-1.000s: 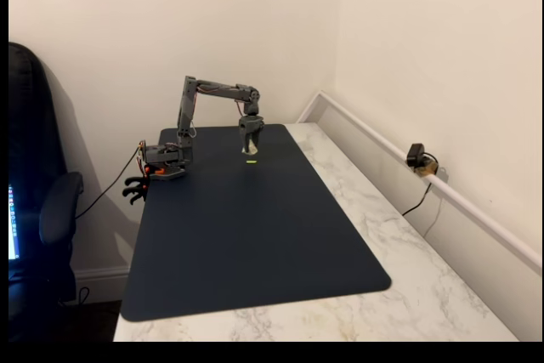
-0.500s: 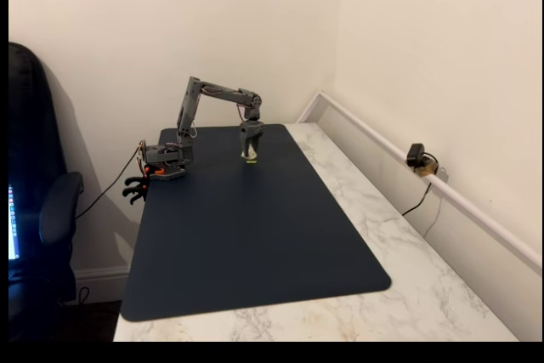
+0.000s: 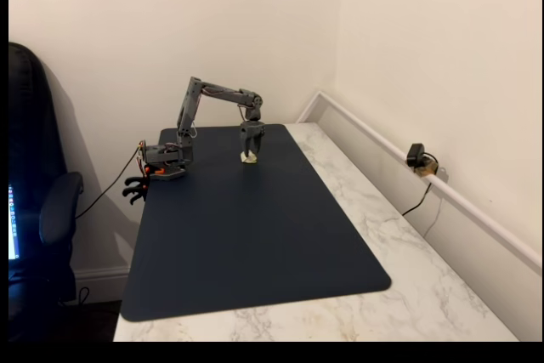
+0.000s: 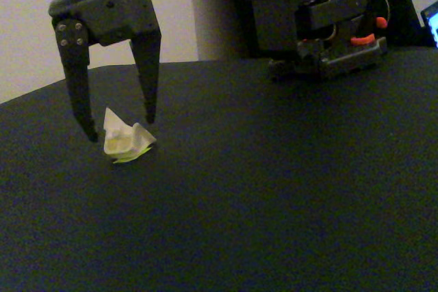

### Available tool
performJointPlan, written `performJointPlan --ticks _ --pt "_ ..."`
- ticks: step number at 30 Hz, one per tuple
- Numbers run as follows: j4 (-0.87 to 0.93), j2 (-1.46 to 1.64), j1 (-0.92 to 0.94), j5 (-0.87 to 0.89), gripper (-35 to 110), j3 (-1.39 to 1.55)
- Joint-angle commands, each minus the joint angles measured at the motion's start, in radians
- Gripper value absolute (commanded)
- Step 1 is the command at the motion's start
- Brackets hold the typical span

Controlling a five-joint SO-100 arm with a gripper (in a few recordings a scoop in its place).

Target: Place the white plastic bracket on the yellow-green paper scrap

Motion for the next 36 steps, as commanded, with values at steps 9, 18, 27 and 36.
performJointPlan --ticks 9,18,27,36 --pt "0.210 0.106 -0.041 0.008 26 -0.209" --pt "0.394 0.158 -0.275 0.071 10 -0.417" --pt "0.350 0.268 -0.483 0.092 0 -0.341" --pt "0.149 0.457 -0.511 -0.074 0 -0.095"
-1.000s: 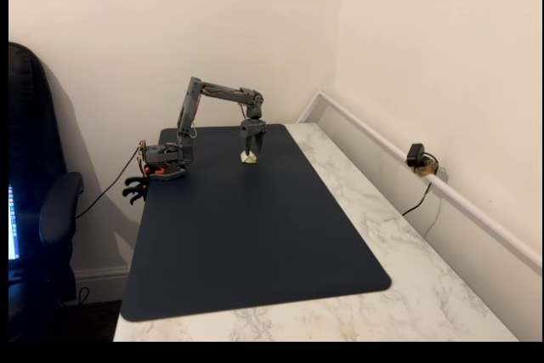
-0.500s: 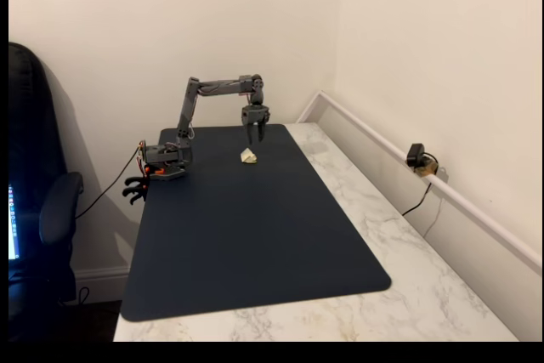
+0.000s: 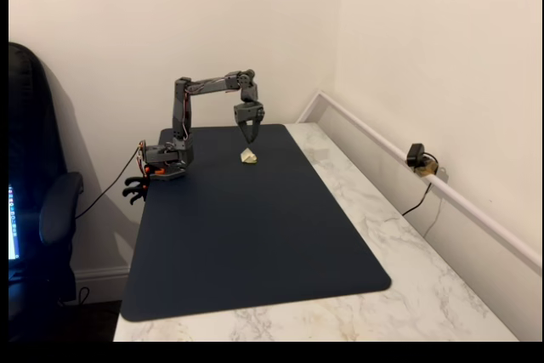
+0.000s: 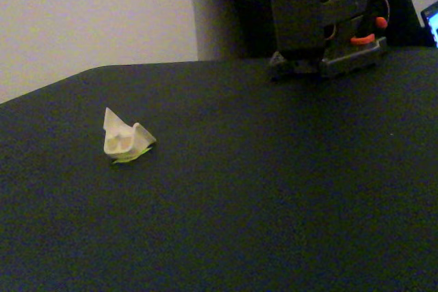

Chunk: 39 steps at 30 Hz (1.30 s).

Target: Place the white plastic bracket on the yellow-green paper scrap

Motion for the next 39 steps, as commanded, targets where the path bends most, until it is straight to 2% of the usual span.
performJointPlan --ticks 1,8,16,22,31,39 --pt "-0.097 0.163 -0.008 -0.034 0 0.123" --pt "-0.219 0.342 0.005 -0.087 0 0.394" --pt "-0.364 0.695 0.063 -0.127 0 0.790" --pt "-0.586 1.022 0.158 -0.299 0 1.132" --pt "-0.723 1.226 0.222 -0.445 0 1.394" --pt "-0.744 1.442 0.219 -0.492 0 1.568"
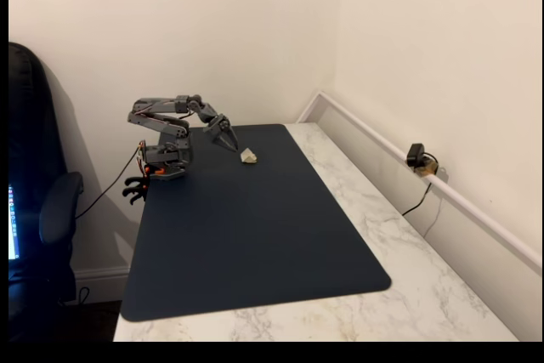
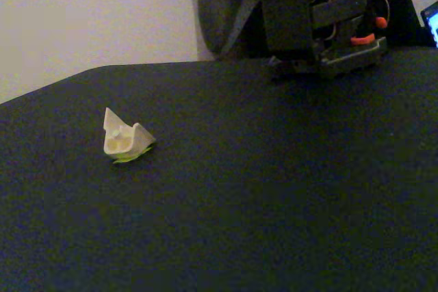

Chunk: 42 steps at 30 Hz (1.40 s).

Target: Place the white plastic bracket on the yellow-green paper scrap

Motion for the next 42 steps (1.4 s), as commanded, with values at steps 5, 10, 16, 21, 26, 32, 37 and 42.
performJointPlan --ticks 5,10,16,21,26,32,37,42 --pt "0.032 0.241 -0.002 -0.008 0 0.126" --pt "0.120 0.428 -0.012 0.000 0 0.204" --pt "0.123 0.428 -0.008 0.000 0 0.204" --pt "0.123 0.428 -0.009 0.002 0 0.204" --pt "0.123 0.428 0.000 0.014 0 0.204" --pt "0.123 0.428 -0.002 0.012 0 0.204" --pt "0.123 0.428 -0.002 0.012 0 0.204" --pt "0.123 0.428 -0.002 0.012 0 0.204"
